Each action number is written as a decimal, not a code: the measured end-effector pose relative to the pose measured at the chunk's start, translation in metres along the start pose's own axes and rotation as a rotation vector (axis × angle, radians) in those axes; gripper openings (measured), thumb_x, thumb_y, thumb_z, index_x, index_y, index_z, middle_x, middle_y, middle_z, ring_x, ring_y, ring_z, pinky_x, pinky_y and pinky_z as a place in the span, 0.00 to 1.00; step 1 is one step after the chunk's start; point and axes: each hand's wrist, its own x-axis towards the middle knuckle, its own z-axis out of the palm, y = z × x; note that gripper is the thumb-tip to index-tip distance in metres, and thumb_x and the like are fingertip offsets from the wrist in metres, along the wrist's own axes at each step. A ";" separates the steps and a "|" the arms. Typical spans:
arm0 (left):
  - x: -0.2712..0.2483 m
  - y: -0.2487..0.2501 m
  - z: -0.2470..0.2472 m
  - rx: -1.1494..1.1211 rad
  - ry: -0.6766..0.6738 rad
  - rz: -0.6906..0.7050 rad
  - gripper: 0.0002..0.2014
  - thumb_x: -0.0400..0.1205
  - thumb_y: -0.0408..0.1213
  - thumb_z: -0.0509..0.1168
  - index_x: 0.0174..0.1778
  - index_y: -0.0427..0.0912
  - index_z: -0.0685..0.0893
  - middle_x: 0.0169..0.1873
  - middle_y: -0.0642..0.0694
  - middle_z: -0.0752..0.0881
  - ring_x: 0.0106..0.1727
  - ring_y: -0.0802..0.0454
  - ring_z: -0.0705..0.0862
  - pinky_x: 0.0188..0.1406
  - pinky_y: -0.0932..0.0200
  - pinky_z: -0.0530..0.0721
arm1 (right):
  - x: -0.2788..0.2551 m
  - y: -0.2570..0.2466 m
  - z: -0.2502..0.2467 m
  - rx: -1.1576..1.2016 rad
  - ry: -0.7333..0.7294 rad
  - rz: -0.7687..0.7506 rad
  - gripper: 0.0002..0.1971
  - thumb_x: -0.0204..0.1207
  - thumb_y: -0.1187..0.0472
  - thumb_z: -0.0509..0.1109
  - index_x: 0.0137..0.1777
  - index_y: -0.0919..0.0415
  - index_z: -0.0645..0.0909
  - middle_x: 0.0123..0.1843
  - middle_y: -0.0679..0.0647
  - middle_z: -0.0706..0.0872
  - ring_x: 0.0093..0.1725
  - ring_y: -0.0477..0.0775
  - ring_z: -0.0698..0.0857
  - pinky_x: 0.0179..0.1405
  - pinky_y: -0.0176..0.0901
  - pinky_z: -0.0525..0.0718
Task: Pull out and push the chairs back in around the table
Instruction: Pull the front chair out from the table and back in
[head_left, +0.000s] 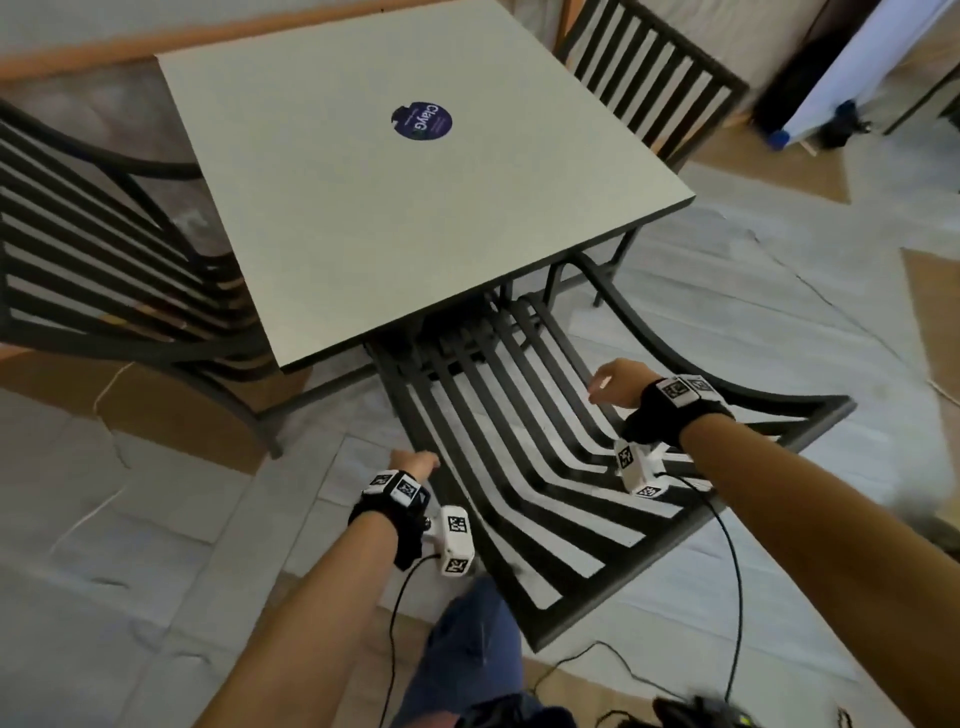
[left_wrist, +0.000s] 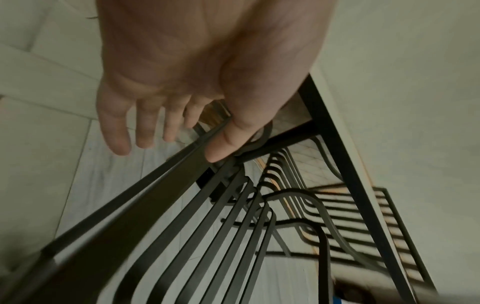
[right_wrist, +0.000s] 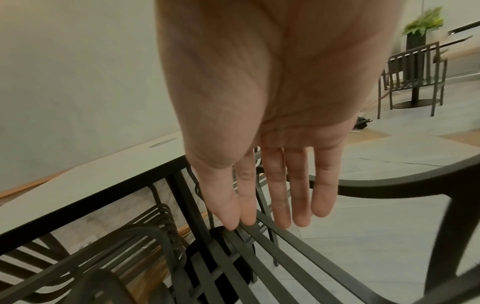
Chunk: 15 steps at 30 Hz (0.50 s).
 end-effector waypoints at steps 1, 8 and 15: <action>-0.026 0.016 0.001 0.003 0.005 -0.024 0.34 0.70 0.35 0.72 0.72 0.29 0.73 0.68 0.30 0.81 0.64 0.33 0.84 0.59 0.51 0.84 | 0.012 0.004 -0.005 -0.008 -0.004 -0.004 0.15 0.78 0.59 0.68 0.62 0.64 0.85 0.64 0.63 0.86 0.65 0.64 0.82 0.64 0.50 0.80; -0.019 0.034 0.048 -0.140 0.089 -0.085 0.24 0.84 0.29 0.60 0.76 0.26 0.67 0.74 0.29 0.75 0.73 0.33 0.75 0.72 0.47 0.74 | 0.094 0.051 -0.032 -0.031 -0.022 0.009 0.15 0.76 0.59 0.72 0.62 0.61 0.84 0.66 0.62 0.85 0.67 0.64 0.81 0.65 0.50 0.78; 0.002 0.014 0.068 -0.370 0.196 -0.090 0.31 0.80 0.18 0.53 0.80 0.43 0.62 0.67 0.31 0.80 0.50 0.36 0.83 0.46 0.44 0.86 | 0.156 0.114 -0.037 -0.029 -0.010 0.147 0.22 0.74 0.60 0.74 0.67 0.60 0.78 0.68 0.66 0.80 0.66 0.68 0.80 0.64 0.53 0.79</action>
